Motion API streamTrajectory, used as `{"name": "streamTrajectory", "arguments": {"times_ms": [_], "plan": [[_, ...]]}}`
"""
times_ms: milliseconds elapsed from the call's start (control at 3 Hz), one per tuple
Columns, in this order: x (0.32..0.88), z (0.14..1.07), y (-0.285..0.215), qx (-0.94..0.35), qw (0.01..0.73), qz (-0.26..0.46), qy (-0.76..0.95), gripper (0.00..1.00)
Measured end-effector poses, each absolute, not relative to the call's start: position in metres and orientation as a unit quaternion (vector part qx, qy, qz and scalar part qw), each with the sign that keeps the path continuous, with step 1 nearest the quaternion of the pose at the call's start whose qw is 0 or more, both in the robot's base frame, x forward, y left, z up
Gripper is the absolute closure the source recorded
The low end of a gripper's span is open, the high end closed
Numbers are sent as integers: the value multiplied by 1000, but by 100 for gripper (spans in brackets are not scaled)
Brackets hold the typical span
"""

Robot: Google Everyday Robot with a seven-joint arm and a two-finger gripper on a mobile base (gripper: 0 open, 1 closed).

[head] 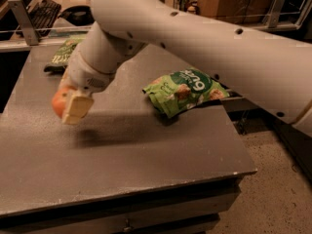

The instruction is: Move orange near green rice chip bag

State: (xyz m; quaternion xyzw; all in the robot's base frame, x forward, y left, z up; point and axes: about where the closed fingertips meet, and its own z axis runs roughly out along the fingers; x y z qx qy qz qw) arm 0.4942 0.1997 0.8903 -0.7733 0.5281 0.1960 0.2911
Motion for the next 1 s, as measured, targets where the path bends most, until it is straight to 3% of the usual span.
{"name": "streamTrajectory", "arguments": {"times_ms": [667,1000], "plan": [[548,862,112,-791,246,142,542,100],[565,859,84,-797,232,116,545,82]]}}
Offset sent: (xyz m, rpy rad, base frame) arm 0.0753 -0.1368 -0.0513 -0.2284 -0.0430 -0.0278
